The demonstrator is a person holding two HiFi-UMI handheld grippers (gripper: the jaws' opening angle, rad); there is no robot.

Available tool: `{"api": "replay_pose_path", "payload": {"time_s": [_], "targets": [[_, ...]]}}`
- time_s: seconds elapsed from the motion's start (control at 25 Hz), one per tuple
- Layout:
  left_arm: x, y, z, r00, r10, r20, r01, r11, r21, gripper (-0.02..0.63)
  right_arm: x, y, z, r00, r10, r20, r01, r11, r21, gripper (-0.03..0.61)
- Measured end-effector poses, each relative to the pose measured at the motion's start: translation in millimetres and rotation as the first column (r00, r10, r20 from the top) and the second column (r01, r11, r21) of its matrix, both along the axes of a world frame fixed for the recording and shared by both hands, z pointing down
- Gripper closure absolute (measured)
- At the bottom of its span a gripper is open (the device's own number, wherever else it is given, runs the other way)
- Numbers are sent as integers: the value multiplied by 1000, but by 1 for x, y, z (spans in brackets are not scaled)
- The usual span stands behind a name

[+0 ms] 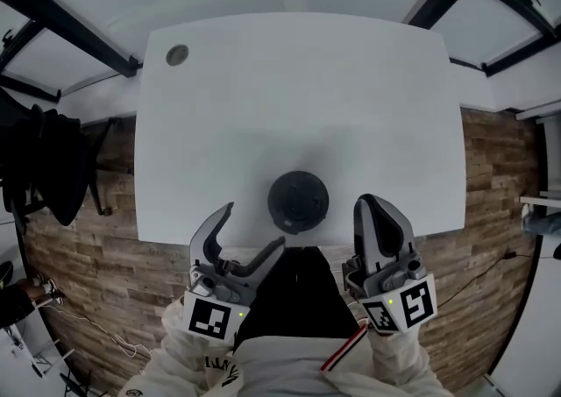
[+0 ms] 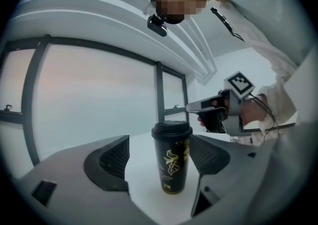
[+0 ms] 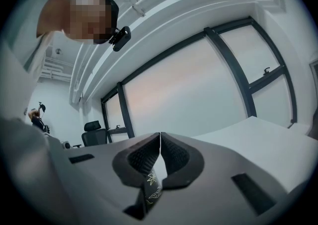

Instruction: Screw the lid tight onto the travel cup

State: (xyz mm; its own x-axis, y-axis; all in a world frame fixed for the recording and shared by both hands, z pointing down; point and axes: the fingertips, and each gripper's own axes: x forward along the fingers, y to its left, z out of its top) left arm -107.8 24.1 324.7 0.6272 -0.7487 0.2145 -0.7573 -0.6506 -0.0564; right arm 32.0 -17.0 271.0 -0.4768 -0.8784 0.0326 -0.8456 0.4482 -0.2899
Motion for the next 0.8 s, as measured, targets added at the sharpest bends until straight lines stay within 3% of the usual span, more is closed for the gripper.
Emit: {"api": "replay_pose_path", "payload": {"time_s": [0.28, 0.4, 0.52, 0.64, 0.72, 0.8], "targets": [[39, -5, 56, 983, 185, 20, -185, 983, -7, 204, 0, -5, 15, 997, -44, 60, 45, 999, -7, 555], [48, -16, 65, 979, 202, -8, -202, 979, 1, 204, -1, -6, 16, 992, -69, 103, 70, 998, -5, 550], [51, -24, 71, 979, 203, -25, -203, 979, -1, 204, -8, -6, 15, 979, -134, 154, 135, 991, 2, 426], [54, -28, 70, 976, 216, -42, -216, 976, 3, 204, -22, -5, 13, 964, -240, 115, 237, 971, 35, 310], [55, -30, 70, 971, 232, -61, -233, 972, -3, 206, -34, -3, 12, 940, -334, 75, 330, 942, 58, 216], [55, -30, 71, 964, 254, -81, -255, 967, -11, 206, -47, 0, 13, 903, -428, 33, 425, 903, 68, 161]]}}
